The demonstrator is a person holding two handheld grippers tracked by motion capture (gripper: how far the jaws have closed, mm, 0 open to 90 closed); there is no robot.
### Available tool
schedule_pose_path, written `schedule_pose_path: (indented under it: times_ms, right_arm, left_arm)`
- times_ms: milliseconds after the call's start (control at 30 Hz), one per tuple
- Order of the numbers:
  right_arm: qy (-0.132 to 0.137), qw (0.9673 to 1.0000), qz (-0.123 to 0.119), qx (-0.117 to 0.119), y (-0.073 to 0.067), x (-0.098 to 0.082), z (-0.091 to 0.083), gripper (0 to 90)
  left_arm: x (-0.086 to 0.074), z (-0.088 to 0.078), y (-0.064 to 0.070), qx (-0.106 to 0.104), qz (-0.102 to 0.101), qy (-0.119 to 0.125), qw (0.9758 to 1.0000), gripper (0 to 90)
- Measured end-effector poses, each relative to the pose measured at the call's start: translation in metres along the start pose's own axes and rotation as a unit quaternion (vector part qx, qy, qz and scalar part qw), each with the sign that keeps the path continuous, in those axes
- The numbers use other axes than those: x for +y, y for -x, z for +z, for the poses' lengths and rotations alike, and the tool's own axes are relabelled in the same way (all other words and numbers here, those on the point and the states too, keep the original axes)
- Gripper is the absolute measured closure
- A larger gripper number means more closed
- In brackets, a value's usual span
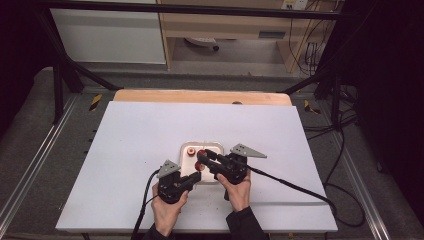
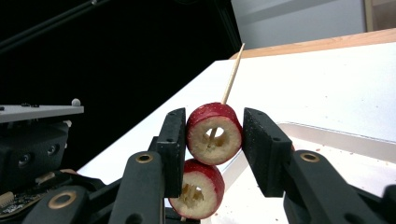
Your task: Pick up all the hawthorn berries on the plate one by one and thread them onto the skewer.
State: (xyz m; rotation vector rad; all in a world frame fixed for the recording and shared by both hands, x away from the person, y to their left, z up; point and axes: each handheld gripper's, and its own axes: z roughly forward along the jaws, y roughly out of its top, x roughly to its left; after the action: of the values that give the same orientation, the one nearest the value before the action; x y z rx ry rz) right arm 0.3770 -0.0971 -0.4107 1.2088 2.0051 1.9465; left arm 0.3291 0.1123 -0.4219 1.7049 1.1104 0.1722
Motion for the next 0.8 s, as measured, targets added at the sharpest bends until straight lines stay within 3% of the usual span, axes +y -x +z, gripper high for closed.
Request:
schedule_pose_path:
  times_ms: [200, 333, 367, 433, 467, 500, 533, 633, 667, 700, 800]
  right_arm:
    - [-0.017, 0.9998, 0.0, 0.003, 0.001, 0.002, -0.001, 60.2]
    - [-0.03, 0.9995, -0.011, -0.004, 0.003, 0.006, -0.003, 48.2]
    - [-0.037, 0.9992, -0.013, -0.007, 0.003, 0.007, -0.004, 43.9]
    - [-0.049, 0.9984, -0.023, -0.016, 0.006, 0.009, -0.005, 37.0]
    - [-0.049, 0.9984, -0.023, -0.016, 0.006, 0.009, -0.005, 37.0]
    - [-0.062, 0.9974, -0.032, -0.022, 0.008, 0.011, -0.005, 29.5]
    - [-0.062, 0.9974, -0.032, -0.022, 0.008, 0.011, -0.005, 29.5]
    - [-0.096, 0.9937, -0.045, -0.035, 0.013, 0.014, -0.005, 19.4]
    - [-0.096, 0.9937, -0.045, -0.035, 0.013, 0.014, -0.005, 19.4]
    - [-0.119, 0.9907, -0.052, -0.041, 0.016, 0.015, -0.005, 16.1]
    - [-0.15, 0.9851, -0.07, -0.048, 0.02, 0.016, -0.005, 12.4]
  left_arm:
    - [-0.003, 0.001, -0.002, 0.0, 0.014, -0.003, 0.9999, 88.4]
    - [-0.006, -0.002, -0.006, 0.008, 0.027, -0.003, 0.9996, 88.4]
    - [-0.007, -0.004, -0.009, 0.017, 0.039, -0.004, 0.9991, 88.4]
    - [-0.008, -0.005, -0.01, 0.018, 0.039, -0.008, 0.9991, 88.4]
    - [-0.009, -0.006, -0.011, 0.019, 0.044, -0.01, 0.9988, 88.4]
    - [-0.011, -0.008, -0.013, 0.026, 0.057, -0.017, 0.9979, 88.4]
    - [-0.011, -0.008, -0.013, 0.026, 0.057, -0.017, 0.9979, 88.4]
    - [-0.013, -0.013, -0.018, 0.033, 0.077, -0.026, 0.9961, 88.4]
    - [-0.013, -0.013, -0.018, 0.033, 0.077, -0.026, 0.9961, 88.3]
    - [-0.013, -0.015, -0.02, 0.033, 0.081, -0.031, 0.9957, 88.3]
    - [-0.014, -0.017, -0.022, 0.035, 0.088, -0.031, 0.995, 88.3]
